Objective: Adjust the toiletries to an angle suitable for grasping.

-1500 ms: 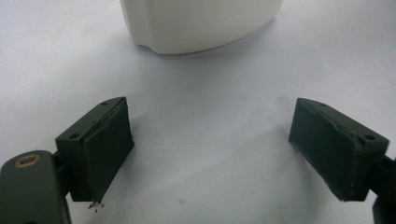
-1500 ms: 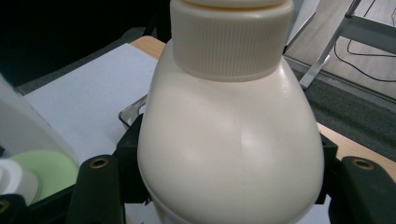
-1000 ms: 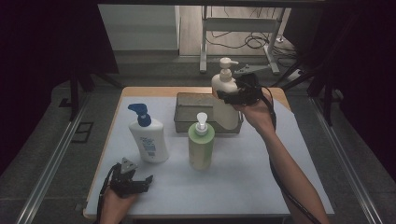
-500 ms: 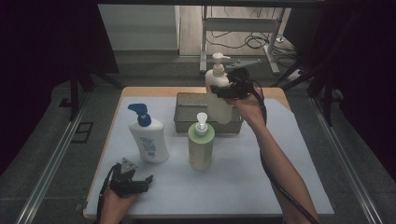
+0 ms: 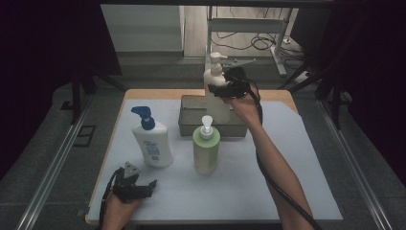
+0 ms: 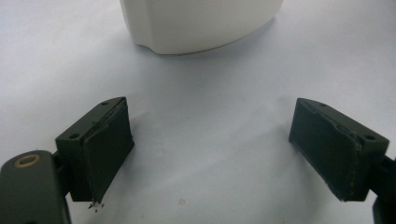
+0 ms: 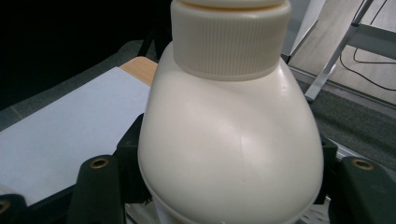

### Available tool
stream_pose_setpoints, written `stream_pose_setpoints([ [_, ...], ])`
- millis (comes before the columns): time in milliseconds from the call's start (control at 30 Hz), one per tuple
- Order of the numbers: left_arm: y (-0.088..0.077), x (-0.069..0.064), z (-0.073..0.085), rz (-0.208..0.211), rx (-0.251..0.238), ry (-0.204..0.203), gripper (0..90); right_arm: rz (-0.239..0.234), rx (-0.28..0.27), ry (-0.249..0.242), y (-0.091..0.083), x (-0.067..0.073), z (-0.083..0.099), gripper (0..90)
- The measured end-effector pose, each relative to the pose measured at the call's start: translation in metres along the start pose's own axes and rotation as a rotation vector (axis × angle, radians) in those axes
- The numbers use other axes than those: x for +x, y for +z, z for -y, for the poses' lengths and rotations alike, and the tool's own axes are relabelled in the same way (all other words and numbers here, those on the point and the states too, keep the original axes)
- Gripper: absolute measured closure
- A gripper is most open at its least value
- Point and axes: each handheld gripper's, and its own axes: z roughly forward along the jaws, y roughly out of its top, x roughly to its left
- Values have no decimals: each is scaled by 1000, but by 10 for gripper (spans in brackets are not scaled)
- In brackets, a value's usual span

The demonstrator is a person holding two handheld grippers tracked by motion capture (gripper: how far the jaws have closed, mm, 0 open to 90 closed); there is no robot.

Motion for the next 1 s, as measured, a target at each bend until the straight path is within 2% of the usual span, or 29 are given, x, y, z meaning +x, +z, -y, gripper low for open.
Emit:
stream_pose_setpoints([
  [500,0,0,0,1,4,0,126,9,6,-29,30,8,8,366],
  [1000,0,0,0,0,4,0,126,-23,32,-48,48,19,20,366],
])
